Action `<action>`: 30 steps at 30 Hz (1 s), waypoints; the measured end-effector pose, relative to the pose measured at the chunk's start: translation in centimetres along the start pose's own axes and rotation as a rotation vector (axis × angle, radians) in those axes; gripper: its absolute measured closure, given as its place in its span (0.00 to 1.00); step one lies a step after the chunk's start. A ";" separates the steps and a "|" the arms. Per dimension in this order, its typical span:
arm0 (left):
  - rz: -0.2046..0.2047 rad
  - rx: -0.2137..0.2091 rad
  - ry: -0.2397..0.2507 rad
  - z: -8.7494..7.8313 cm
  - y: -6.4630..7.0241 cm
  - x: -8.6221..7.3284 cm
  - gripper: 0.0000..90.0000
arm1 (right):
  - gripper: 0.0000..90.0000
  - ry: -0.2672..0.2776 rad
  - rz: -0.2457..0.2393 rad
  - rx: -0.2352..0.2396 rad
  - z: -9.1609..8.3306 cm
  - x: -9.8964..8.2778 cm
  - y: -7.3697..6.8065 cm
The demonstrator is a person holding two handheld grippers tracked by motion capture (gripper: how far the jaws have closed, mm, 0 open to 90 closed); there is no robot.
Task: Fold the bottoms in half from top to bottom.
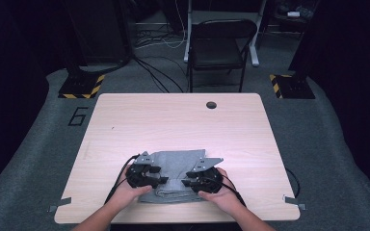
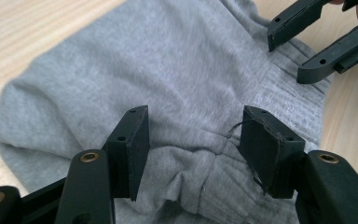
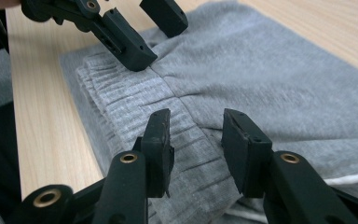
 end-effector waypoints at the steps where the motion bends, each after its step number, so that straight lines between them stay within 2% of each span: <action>1: 0.012 0.003 -0.003 0.1 0.2 -0.1 0.47 | 0.69 -0.007 0.007 0.001 0.1 -0.2 -0.2; 3: 0.028 0.007 -0.006 0.2 0.4 -0.3 0.47 | 0.68 -0.018 -0.019 -0.005 0.3 -0.3 -0.3; 5: 0.040 0.017 -0.006 0.3 0.5 -0.5 0.47 | 0.68 -0.031 -0.025 -0.004 0.5 -0.6 -0.5; 8: 0.032 0.006 0.000 0.4 0.5 -0.7 0.47 | 0.68 -0.025 -0.007 0.000 0.6 -0.9 -0.5; 11: 0.018 0.002 -0.002 0.4 0.4 -0.8 0.47 | 0.68 -0.033 -0.020 0.004 0.6 -1.1 -0.4; 18: 0.015 0.001 -0.001 0.4 0.5 -1.1 0.47 | 0.68 -0.036 -0.012 0.005 0.8 -1.2 -0.6; 24: -0.027 -0.022 0.006 -0.1 0.1 -0.8 0.47 | 0.67 -0.025 -0.003 0.006 0.1 -0.7 -0.4; 28: -0.037 -0.017 0.024 -0.6 -0.4 -0.5 0.47 | 0.65 0.006 0.029 -0.001 -0.6 -0.5 -0.1; 30: -0.063 -0.013 0.045 -0.9 -0.7 -0.3 0.47 | 0.64 0.018 0.037 -0.004 -1.0 -0.4 0.2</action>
Point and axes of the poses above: each handheld gripper's, and its own axes: z roughly forward along the jaws, x roughly out of its top, y roughly to its right, the point moved 1 cm from there along z, roughly forward along the jaws, and after that the axes turned 8 degrees about x, right-handed, at the moved point
